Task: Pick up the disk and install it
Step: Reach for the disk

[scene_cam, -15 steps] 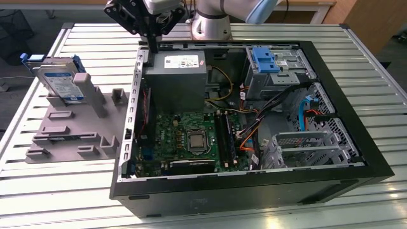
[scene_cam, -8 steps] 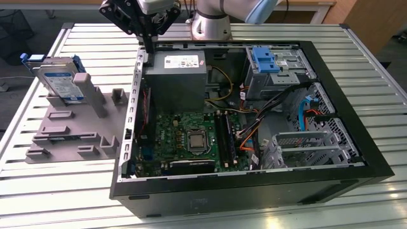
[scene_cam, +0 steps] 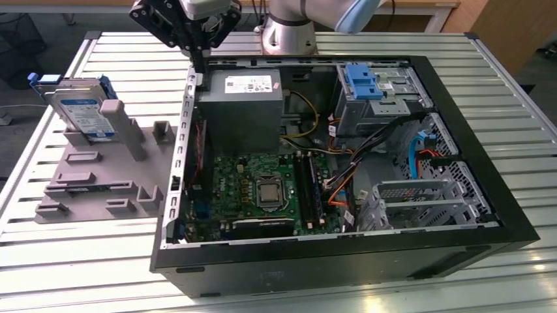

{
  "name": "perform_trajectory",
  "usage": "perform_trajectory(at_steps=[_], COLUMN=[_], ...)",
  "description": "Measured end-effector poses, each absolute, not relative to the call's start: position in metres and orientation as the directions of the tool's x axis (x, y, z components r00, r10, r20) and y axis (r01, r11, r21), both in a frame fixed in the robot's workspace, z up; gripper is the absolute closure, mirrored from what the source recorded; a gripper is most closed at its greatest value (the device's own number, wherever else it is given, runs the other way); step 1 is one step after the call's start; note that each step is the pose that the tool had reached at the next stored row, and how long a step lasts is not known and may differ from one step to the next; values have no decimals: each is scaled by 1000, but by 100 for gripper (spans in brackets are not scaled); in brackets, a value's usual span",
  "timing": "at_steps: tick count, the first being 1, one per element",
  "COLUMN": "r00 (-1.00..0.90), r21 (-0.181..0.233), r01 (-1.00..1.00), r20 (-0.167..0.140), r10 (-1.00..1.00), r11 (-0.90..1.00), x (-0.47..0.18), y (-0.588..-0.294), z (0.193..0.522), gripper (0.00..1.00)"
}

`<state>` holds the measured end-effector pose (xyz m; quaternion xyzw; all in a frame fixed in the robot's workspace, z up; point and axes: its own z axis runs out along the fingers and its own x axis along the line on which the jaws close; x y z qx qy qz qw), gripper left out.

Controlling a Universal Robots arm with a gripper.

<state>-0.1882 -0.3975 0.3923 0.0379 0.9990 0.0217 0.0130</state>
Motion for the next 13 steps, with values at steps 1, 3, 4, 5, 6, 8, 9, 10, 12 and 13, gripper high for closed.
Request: perform_trajectory(at_steps=[1,3,4,5,6,8,9,10,12,13], r00=[-997,-997,-997,-997,-997,-997,-997,-997,-997,-997], r21=[44,44,44,44,44,44,44,44,44,44], r01=[75,75,75,75,75,75,75,75,75,75], r20=[-24,-24,-24,-25,-25,-24,-25,-24,-25,-24], r10=[76,76,76,76,76,76,76,76,76,76], r11=[996,996,996,996,996,996,996,996,996,996], x=[-189,-193,-194,-196,-198,-200,-201,-203,-206,-207], y=[-397,-397,-397,-396,-395,-392,-391,-390,-388,-387], z=[392,392,392,392,392,392,392,392,392,392], gripper=[89,89,89,89,89,89,89,89,89,89])
